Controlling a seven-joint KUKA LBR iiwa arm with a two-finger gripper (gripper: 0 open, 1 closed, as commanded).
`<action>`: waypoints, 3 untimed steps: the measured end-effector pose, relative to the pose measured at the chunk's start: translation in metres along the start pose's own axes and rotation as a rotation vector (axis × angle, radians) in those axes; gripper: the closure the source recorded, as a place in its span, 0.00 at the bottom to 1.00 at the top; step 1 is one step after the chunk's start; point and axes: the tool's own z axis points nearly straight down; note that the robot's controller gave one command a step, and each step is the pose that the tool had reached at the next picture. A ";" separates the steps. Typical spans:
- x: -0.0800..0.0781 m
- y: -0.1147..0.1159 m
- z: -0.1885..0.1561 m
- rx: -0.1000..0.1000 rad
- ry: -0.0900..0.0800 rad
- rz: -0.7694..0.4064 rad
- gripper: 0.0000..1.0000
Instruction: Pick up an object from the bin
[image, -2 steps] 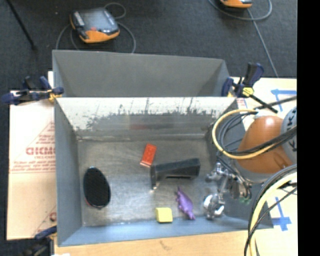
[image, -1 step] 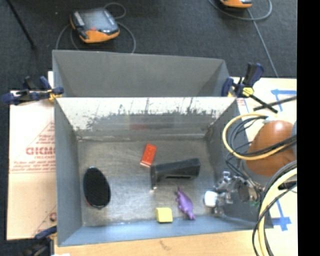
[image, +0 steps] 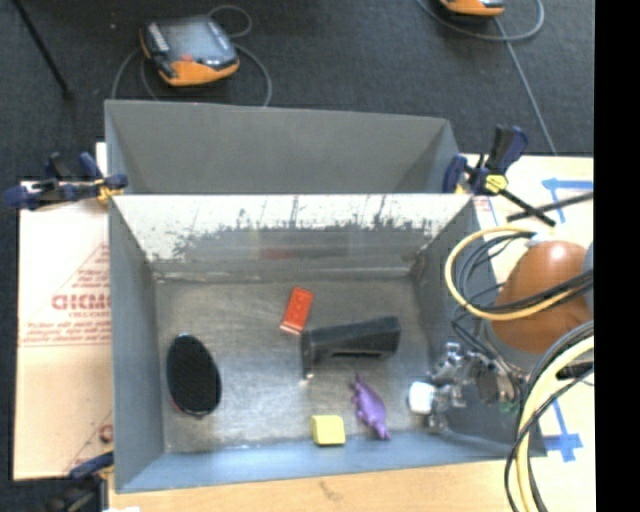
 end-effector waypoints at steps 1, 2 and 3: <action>-0.013 0.023 -0.109 0.003 0.000 -0.060 1.00; -0.013 0.023 -0.109 0.003 0.000 -0.060 1.00; -0.019 0.029 -0.158 0.002 0.006 -0.055 1.00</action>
Offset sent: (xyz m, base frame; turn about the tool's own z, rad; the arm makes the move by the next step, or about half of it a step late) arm 0.0000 0.0000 0.0000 0.0000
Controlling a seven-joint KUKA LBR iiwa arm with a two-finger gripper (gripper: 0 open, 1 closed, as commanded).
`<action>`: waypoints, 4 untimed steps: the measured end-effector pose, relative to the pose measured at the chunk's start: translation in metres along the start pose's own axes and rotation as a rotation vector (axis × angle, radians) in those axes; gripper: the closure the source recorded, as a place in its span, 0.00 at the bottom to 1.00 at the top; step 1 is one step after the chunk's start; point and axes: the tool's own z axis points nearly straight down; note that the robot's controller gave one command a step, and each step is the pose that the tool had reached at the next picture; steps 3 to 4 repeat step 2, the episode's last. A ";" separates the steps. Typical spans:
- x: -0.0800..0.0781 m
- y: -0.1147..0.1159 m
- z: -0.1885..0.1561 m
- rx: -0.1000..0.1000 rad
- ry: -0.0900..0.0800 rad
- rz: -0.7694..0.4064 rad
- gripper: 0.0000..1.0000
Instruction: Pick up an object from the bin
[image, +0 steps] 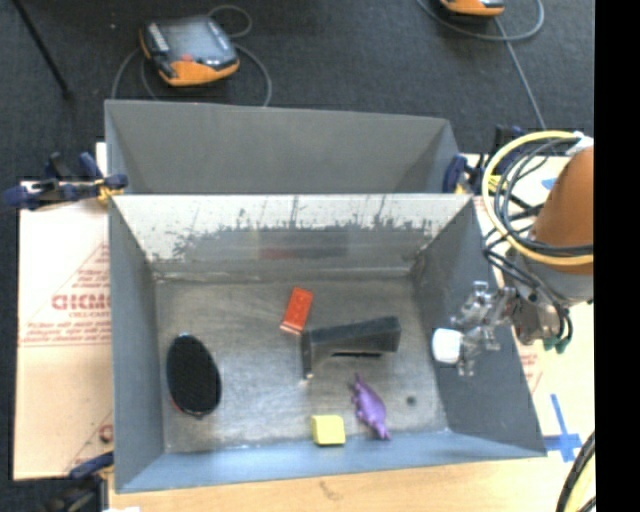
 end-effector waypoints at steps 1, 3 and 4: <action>-0.002 0.000 -0.017 0.000 -0.003 0.004 1.00; -0.003 0.000 -0.031 0.000 -0.005 0.027 1.00; -0.003 0.000 -0.031 0.000 -0.005 0.027 1.00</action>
Offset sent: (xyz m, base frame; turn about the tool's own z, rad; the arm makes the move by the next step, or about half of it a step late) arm 0.0618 0.0322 0.1079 -0.3253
